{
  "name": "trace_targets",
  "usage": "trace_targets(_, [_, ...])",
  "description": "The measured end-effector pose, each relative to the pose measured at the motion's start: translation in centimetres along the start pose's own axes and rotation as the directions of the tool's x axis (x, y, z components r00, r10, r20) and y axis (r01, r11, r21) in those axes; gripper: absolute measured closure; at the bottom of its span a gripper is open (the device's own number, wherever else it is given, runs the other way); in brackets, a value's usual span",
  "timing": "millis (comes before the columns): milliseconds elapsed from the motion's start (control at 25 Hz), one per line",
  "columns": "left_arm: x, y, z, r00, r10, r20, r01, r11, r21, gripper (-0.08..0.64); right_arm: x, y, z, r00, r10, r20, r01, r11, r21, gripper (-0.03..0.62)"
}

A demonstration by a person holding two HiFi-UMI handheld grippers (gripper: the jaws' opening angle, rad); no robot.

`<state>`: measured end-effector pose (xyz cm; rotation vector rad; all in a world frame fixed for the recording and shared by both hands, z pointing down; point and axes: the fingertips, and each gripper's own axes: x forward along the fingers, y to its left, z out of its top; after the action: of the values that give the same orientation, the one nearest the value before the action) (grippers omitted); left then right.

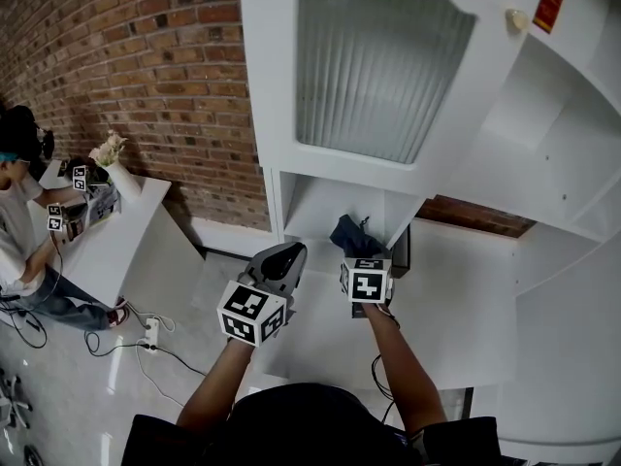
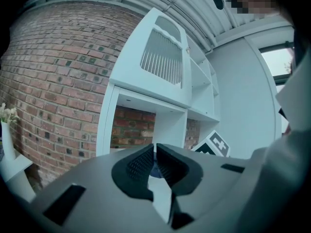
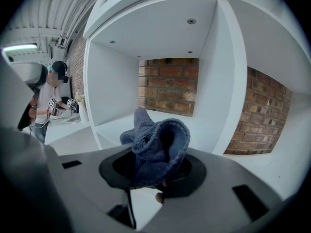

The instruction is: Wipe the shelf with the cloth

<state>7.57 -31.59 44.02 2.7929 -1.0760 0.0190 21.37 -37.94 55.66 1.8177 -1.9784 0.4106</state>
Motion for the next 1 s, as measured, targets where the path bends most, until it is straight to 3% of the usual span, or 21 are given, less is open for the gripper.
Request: trace_targets(1000, [-5.8,4.8,0.2,0.982,0.187,0.016,-0.187,0.982,-0.011,0.529,2.7,8.8,1.9,0.99,0.138,-0.034,-0.141,0.985,-0.1,0.454])
